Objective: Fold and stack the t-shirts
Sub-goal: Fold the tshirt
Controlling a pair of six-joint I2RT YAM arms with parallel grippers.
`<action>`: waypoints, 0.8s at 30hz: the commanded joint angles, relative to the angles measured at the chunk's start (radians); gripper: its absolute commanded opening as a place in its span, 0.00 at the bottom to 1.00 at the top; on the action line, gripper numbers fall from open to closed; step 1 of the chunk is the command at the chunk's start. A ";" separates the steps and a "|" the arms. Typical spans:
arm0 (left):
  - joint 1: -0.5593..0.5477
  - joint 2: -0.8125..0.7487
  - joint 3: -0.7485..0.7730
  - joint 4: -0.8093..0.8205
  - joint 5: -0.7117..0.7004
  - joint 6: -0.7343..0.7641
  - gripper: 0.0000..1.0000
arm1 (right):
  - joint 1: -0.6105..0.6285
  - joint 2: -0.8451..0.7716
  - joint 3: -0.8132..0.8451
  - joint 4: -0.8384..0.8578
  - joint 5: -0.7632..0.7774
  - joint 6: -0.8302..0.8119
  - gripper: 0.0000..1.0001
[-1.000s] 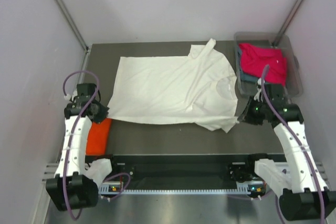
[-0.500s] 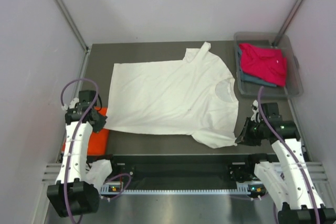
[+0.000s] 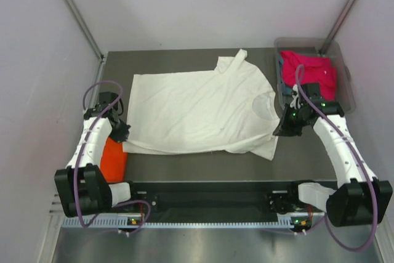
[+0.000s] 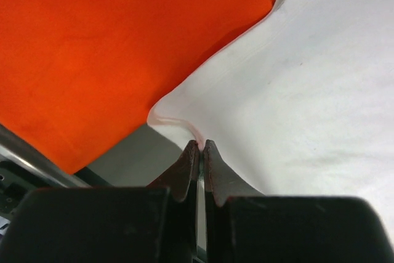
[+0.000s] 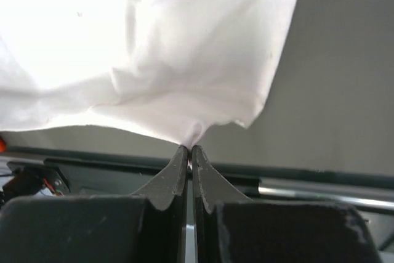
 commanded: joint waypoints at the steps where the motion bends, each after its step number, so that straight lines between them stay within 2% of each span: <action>1: 0.002 0.058 0.055 0.084 0.011 0.022 0.00 | 0.011 0.099 0.111 0.110 0.028 -0.032 0.00; 10: 0.002 0.238 0.143 0.149 0.003 0.039 0.00 | 0.011 0.363 0.304 0.158 0.034 -0.067 0.00; 17: 0.002 0.348 0.218 0.170 0.008 0.041 0.00 | 0.012 0.494 0.408 0.179 0.015 -0.075 0.00; 24: 0.004 0.425 0.255 0.181 0.003 0.038 0.00 | 0.015 0.581 0.444 0.185 0.012 -0.085 0.00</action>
